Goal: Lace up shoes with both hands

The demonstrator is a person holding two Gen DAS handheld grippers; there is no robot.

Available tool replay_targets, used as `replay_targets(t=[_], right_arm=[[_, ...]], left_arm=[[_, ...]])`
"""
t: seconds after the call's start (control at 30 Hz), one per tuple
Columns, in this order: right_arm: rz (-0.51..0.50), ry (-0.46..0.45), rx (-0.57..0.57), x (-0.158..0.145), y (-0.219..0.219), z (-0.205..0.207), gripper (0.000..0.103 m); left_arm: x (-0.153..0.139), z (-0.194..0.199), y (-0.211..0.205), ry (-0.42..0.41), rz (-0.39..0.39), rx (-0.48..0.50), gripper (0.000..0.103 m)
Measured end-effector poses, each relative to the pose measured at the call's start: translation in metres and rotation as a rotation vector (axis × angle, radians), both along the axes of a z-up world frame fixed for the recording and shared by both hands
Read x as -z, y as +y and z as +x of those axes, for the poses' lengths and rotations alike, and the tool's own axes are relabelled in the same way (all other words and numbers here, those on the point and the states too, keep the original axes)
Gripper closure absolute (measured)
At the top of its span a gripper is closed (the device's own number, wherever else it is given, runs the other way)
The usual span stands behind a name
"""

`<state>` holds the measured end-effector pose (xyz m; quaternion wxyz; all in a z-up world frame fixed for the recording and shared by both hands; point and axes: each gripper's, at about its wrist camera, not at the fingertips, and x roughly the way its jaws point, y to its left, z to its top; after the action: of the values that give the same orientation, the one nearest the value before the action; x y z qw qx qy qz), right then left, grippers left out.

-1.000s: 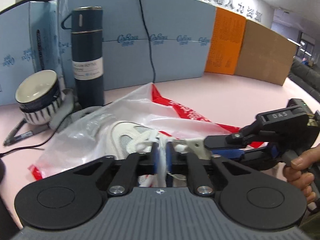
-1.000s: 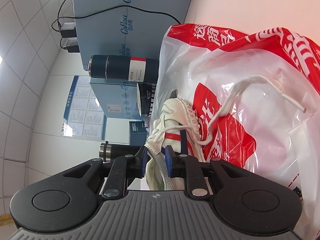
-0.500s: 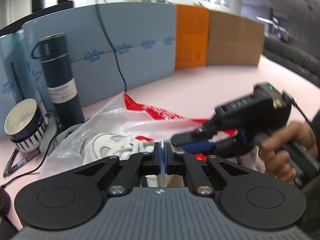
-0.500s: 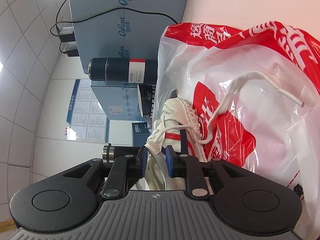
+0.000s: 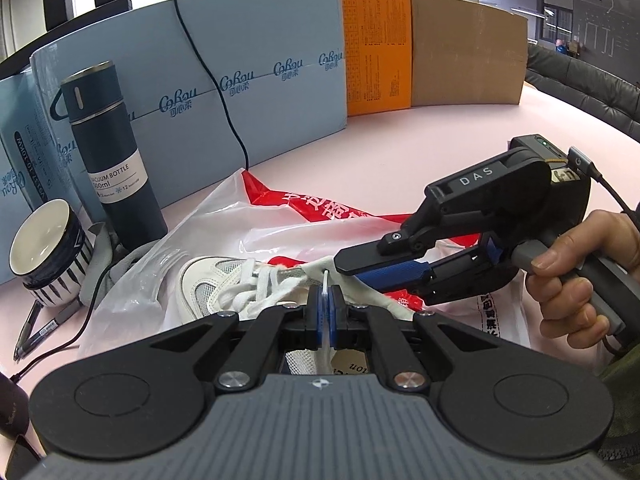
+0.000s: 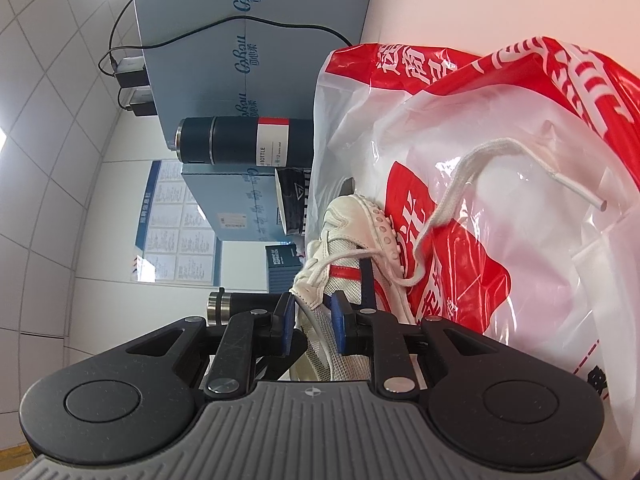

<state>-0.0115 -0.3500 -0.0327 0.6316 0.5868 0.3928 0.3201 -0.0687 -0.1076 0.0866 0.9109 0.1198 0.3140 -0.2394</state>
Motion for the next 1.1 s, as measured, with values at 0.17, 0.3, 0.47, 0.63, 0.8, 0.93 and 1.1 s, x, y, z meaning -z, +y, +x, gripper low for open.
replay_targets(t=[0.17, 0.3, 0.47, 0.63, 0.8, 0.93, 1.1], right_arm=[[-0.001, -0.001, -0.001, -0.001, 0.0, 0.0, 0.084], [0.041, -0.04, 0.014, -0.003, -0.002, -0.002, 0.05], [0.015, -0.092, 0.045, -0.017, -0.007, -0.003, 0.022], [-0.001, -0.087, 0.051, -0.018, -0.007, -0.004, 0.021], [0.025, -0.09, 0.058, -0.017, -0.008, -0.005, 0.02], [0.085, -0.134, 0.017, -0.021, -0.003, -0.006, 0.02], [0.132, -0.121, 0.01, -0.017, -0.002, -0.006, 0.02]], left_arm=[[0.001, 0.002, -0.001, -0.001, -0.001, -0.009, 0.1], [0.003, 0.004, -0.003, 0.0, -0.006, -0.016, 0.1], [0.004, 0.005, -0.005, 0.0, -0.012, -0.028, 0.1], [0.001, 0.004, -0.006, -0.014, -0.017, -0.036, 0.1], [0.0, 0.002, -0.007, -0.024, -0.027, -0.045, 0.1], [0.0, 0.001, -0.009, -0.027, -0.031, -0.047, 0.1], [0.001, 0.004, -0.007, -0.031, -0.028, -0.086, 0.1]])
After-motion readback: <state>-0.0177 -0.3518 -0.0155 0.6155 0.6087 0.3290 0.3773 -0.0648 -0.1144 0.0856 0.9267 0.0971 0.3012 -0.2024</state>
